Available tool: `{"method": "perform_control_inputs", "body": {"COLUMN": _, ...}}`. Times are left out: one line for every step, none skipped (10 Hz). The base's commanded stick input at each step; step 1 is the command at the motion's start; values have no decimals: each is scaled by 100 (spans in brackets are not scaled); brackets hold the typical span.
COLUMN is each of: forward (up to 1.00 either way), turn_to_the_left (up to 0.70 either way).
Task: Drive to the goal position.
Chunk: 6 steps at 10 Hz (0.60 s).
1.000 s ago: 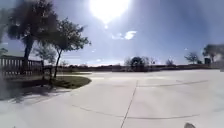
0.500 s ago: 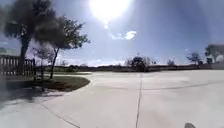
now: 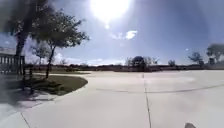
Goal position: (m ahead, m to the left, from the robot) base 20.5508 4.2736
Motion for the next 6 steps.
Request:
{"method": "perform_control_inputs", "body": {"forward": 85, "turn_to_the_left": 0}}
{"method": "perform_control_inputs", "body": {"forward": 85, "turn_to_the_left": 0}}
{"method": "perform_control_inputs", "body": {"forward": 85, "turn_to_the_left": 0}}
{"method": "perform_control_inputs", "body": {"forward": 85, "turn_to_the_left": 0}}
{"method": "perform_control_inputs", "body": {"forward": 85, "turn_to_the_left": 0}}
{"method": "perform_control_inputs", "body": {"forward": 85, "turn_to_the_left": 0}}
